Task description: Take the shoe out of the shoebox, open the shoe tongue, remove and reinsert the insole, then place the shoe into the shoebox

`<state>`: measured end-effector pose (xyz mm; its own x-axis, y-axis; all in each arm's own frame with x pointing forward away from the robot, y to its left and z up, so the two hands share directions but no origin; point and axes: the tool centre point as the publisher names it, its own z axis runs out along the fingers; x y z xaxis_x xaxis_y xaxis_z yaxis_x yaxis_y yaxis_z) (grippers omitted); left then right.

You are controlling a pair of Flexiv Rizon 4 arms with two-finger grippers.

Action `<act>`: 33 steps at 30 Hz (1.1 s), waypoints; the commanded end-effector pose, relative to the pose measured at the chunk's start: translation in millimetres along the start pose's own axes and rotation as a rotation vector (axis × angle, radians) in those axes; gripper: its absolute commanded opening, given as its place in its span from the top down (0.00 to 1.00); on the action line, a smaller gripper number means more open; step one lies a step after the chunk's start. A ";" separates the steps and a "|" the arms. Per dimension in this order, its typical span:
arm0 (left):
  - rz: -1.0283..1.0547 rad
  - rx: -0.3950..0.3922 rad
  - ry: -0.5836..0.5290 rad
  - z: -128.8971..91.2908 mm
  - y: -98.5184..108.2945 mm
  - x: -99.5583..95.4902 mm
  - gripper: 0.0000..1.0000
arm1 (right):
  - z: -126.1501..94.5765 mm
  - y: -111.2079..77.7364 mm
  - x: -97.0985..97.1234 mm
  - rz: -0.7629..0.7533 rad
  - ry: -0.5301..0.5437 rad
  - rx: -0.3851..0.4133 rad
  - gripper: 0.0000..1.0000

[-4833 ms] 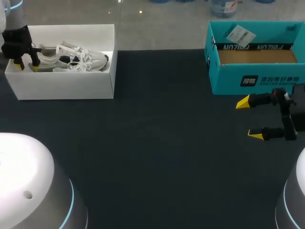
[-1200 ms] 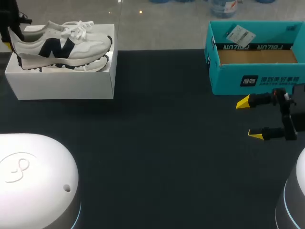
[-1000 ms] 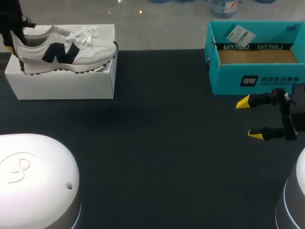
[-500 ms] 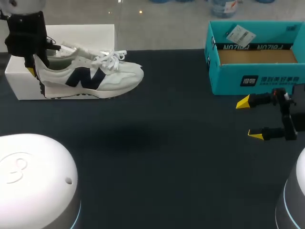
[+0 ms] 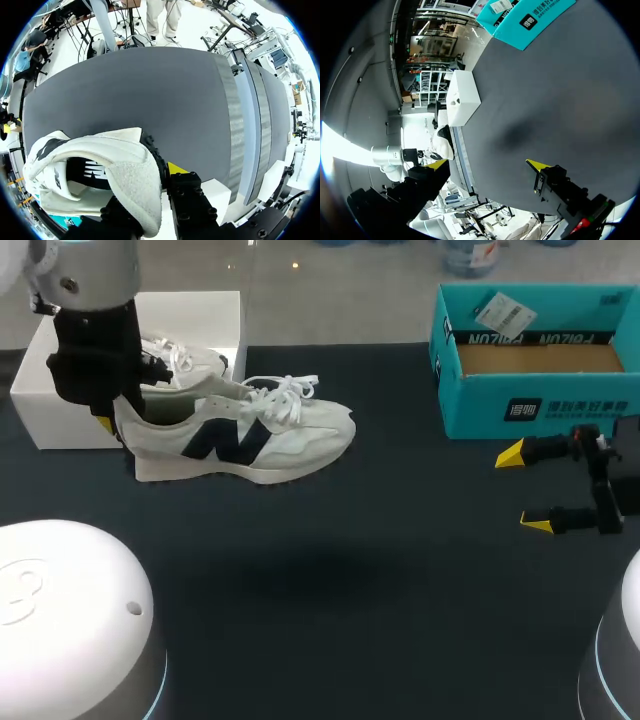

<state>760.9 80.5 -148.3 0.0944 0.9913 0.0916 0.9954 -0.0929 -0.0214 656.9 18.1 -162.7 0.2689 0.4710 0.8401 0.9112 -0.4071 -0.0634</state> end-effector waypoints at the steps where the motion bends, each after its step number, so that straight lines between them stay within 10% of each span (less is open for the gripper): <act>1: -0.007 -0.136 0.009 7.6 -12.1 -20.1 1.00 | -5.4 -9.1 -2.0 0.002 0.000 -0.014 0.00; 33: 0.043 -0.119 -0.014 76.0 -19.5 -121.3 1.00 | -5.4 -9.1 -2.0 0.002 0.000 -0.014 0.00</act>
<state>728.7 -27.4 -218.2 0.1271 0.9888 0.0783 0.9864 -0.1343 0.0948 656.8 18.2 -162.8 0.2690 0.4709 0.8402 0.9112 -0.4071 -0.0635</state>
